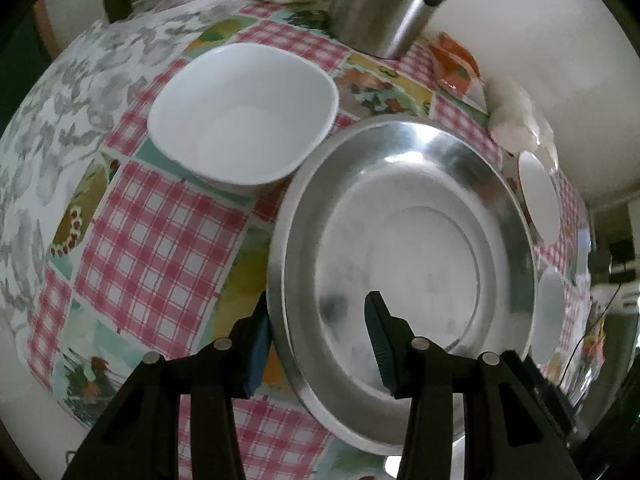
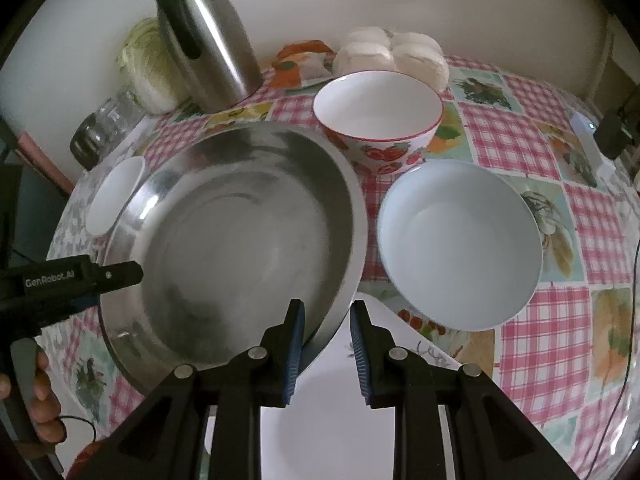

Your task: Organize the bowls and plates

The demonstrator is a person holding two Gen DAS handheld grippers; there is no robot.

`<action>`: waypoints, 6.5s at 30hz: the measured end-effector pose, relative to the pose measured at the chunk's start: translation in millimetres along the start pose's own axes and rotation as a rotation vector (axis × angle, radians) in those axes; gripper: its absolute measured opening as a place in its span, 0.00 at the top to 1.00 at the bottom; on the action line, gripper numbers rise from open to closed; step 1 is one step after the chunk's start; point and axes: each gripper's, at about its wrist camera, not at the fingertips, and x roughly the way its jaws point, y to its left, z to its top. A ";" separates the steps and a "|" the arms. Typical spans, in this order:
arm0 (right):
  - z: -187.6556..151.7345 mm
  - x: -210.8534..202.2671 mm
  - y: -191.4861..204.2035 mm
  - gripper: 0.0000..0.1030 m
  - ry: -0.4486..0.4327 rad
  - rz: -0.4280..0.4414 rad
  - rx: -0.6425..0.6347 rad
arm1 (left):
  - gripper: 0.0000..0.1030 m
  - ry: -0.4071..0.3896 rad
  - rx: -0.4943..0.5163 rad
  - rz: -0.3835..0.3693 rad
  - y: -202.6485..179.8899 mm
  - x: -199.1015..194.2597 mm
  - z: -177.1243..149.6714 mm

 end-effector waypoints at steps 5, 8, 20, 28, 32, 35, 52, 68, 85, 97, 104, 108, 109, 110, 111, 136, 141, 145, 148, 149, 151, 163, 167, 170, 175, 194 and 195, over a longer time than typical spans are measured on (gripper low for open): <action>-1.4 1.5 3.8 0.77 0.009 -0.002 -0.013 | 0.55 0.011 -0.003 0.000 0.6 2.9 -4.2; -0.7 1.7 3.4 0.77 0.001 -0.003 -0.009 | 0.55 -0.004 0.008 0.006 -3.0 1.0 -3.5; 6.3 12.4 4.8 0.77 -0.024 -0.011 -0.017 | 0.56 -0.034 0.043 0.025 -12.6 7.6 4.2; 7.1 11.2 5.9 0.76 -0.010 -0.016 -0.023 | 0.56 -0.022 0.048 0.042 -15.0 8.4 4.7; 7.2 8.2 5.3 0.76 0.006 -0.026 -0.011 | 0.55 -0.027 0.052 0.054 -14.7 3.3 3.8; 7.4 3.4 4.1 0.75 -0.001 -0.036 -0.007 | 0.55 -0.039 0.050 0.052 -15.3 -2.0 3.0; 6.1 -11.5 18.6 0.18 -0.074 -0.080 -0.082 | 0.20 -0.052 0.099 0.106 -19.4 -8.9 -1.1; 6.4 -20.3 19.5 0.00 -0.134 -0.085 -0.091 | 0.11 -0.146 0.122 0.140 -20.1 -19.9 -2.2; -6.5 -53.3 13.9 0.00 -0.220 -0.103 -0.066 | 0.00 -0.336 0.127 0.105 -26.9 -57.4 -14.1; -28.3 -77.7 -6.0 0.00 -0.251 -0.132 0.034 | 0.00 -0.459 0.206 0.076 -52.7 -85.3 -42.5; -41.9 -85.4 -18.0 0.00 -0.242 -0.146 0.067 | 0.00 -0.431 0.268 0.096 -66.3 -83.2 -65.4; -52.9 -91.0 -27.5 0.00 -0.236 -0.142 0.101 | 0.00 -0.411 0.286 0.087 -70.3 -82.0 -76.4; -55.8 -91.9 -29.7 0.00 -0.233 -0.143 0.108 | 0.00 -0.399 0.288 0.067 -70.3 -82.2 -79.2; -58.5 -92.5 -31.1 0.00 -0.231 -0.145 0.114 | 0.00 -0.392 0.287 0.052 -70.1 -82.5 -81.1; -61.5 -92.9 -32.8 0.00 -0.228 -0.148 0.119 | 0.00 -0.385 0.288 0.039 -70.5 -82.7 -83.8; -95.9 -54.0 -80.4 0.04 0.013 -0.101 0.329 | 0.00 -0.146 0.467 0.005 -108.8 -34.2 -118.6; -98.8 -42.1 -92.1 0.15 0.068 -0.041 0.382 | 0.00 -0.053 0.488 0.039 -112.0 -9.5 -121.8; -100.7 -32.6 -96.8 0.23 0.101 -0.015 0.402 | 0.00 -0.004 0.452 0.033 -106.6 2.7 -118.3; -100.7 -30.4 -99.5 0.31 0.106 -0.003 0.413 | 0.01 0.016 0.424 0.028 -101.6 8.5 -115.6; -100.5 -29.8 -99.9 0.34 0.107 -0.001 0.414 | 0.02 0.019 0.421 0.029 -100.6 9.9 -115.3; -100.2 -28.6 -100.0 0.38 0.109 0.002 0.412 | 0.05 0.024 0.419 0.034 -98.8 12.8 -114.2; -97.2 -12.0 -101.2 0.68 0.145 0.034 0.396 | 0.39 0.073 0.389 0.041 -97.7 34.7 -103.9; -98.8 -3.2 -101.1 0.70 0.153 0.039 0.397 | 0.42 0.097 0.374 0.042 -95.5 42.2 -102.3; -99.6 4.5 -103.1 0.74 0.163 0.047 0.405 | 0.46 0.120 0.357 0.019 -92.9 46.7 -101.1; -100.3 12.0 -107.1 0.76 0.172 0.030 0.400 | 0.55 0.128 0.352 -0.005 -87.7 47.7 -102.0; -100.2 8.1 -144.4 0.77 0.141 -0.058 0.430 | 0.60 0.188 0.491 -0.061 -122.0 62.7 -139.5; -100.7 7.8 -148.4 0.77 0.142 -0.045 0.438 | 0.60 0.186 0.483 -0.062 -122.8 63.2 -139.9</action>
